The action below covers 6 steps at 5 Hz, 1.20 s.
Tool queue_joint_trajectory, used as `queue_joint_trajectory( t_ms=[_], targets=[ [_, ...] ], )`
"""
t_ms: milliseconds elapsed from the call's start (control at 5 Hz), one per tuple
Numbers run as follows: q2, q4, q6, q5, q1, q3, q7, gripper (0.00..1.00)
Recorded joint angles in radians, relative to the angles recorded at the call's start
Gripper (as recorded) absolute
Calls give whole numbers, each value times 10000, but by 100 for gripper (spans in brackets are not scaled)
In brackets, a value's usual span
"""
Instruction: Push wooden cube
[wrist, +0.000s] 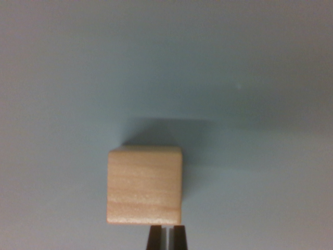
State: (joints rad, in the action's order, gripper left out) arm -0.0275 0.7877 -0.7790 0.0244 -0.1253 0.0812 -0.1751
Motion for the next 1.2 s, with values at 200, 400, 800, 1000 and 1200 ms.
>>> queue_joint_trajectory(
  t_ms=[200,400,800,1000,1200],
  targets=[
    [0,0,0,0,0,0,0,0],
    [-9,-384,348,14,-48,58,-76,0],
    [-17,-729,661,26,-91,109,-144,0],
    [-17,-729,661,26,-91,109,-144,0],
    [-24,-1060,962,38,-132,159,-210,0]
  ],
)
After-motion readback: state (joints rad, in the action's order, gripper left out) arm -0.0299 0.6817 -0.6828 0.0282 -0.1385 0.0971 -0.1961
